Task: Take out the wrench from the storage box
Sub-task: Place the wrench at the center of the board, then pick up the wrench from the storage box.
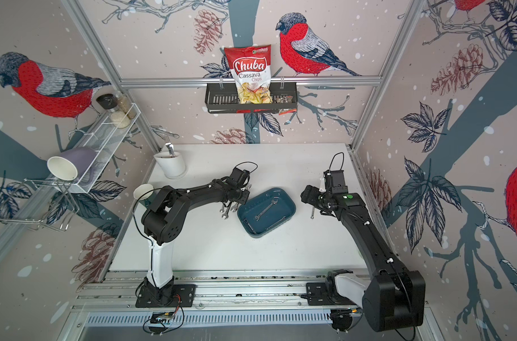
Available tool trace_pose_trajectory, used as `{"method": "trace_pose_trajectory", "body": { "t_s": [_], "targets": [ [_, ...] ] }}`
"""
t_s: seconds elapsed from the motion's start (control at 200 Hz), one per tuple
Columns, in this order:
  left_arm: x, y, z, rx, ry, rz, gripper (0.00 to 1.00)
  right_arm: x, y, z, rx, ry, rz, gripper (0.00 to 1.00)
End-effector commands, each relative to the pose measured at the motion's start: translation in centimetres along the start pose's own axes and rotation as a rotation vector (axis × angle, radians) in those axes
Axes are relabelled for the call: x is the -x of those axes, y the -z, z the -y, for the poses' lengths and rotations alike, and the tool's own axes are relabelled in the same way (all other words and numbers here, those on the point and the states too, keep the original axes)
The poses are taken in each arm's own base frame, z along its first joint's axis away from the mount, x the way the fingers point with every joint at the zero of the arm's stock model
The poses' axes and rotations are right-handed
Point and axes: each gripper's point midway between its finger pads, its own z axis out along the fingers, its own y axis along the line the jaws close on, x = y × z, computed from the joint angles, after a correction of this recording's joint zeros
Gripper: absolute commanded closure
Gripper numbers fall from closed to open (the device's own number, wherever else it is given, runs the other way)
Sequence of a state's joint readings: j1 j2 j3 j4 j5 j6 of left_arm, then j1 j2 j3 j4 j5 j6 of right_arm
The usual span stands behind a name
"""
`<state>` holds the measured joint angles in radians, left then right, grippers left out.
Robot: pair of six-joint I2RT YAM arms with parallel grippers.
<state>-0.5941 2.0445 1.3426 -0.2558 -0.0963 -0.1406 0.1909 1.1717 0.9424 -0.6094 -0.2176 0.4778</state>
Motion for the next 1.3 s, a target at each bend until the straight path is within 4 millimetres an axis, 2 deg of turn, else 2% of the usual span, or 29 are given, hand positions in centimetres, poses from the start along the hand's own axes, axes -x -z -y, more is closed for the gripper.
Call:
{"method": "trace_pose_trajectory", "body": {
  "t_s": [0.0,0.185,0.2,0.355,0.545,0.645,0.785,0.93,1.075,1.296],
  "targets": [
    [0.4,0.1,0.5,-0.032,0.031,0.023,0.73,-0.4,0.0,-2.4,0.045,-0.025,-0.023,0.18],
    [0.6,1.3,0.5,-0.044,0.029,0.046,0.62,-1.7,-0.7,-7.9,0.095,-0.025,-0.050,0.20],
    [0.7,1.5,0.5,-0.045,0.027,0.050,0.61,-2.1,-1.5,-8.1,0.085,-0.026,-0.069,0.20],
    [1.7,4.3,-0.2,-0.031,0.048,0.104,0.54,-4.3,-4.6,-11.3,0.058,-0.008,-0.147,0.22],
    [2.6,8.6,-2.1,-0.004,0.124,0.177,0.49,-5.7,-7.8,-13.2,-0.005,0.010,-0.191,0.22],
    [2.6,10.5,-2.4,-0.016,0.153,0.212,0.47,-6.1,-9.5,-13.1,-0.059,0.011,-0.208,0.23],
    [1.9,11.6,-1.9,-0.067,0.157,0.223,0.44,-7.3,-12.0,-12.7,-0.124,0.011,-0.250,0.26],
    [1.1,11.9,-1.5,-0.096,0.155,0.230,0.43,-8.9,-14.6,-11.8,-0.194,0.003,-0.299,0.32],
    [0.9,12.1,-1.2,-0.115,0.147,0.237,0.41,-9.9,-16.5,-11.0,-0.257,-0.007,-0.316,0.36],
    [1.1,12.3,-0.9,-0.135,0.141,0.247,0.40,-10.6,-17.8,-9.6,-0.324,-0.027,-0.322,0.43]
  ]
}}
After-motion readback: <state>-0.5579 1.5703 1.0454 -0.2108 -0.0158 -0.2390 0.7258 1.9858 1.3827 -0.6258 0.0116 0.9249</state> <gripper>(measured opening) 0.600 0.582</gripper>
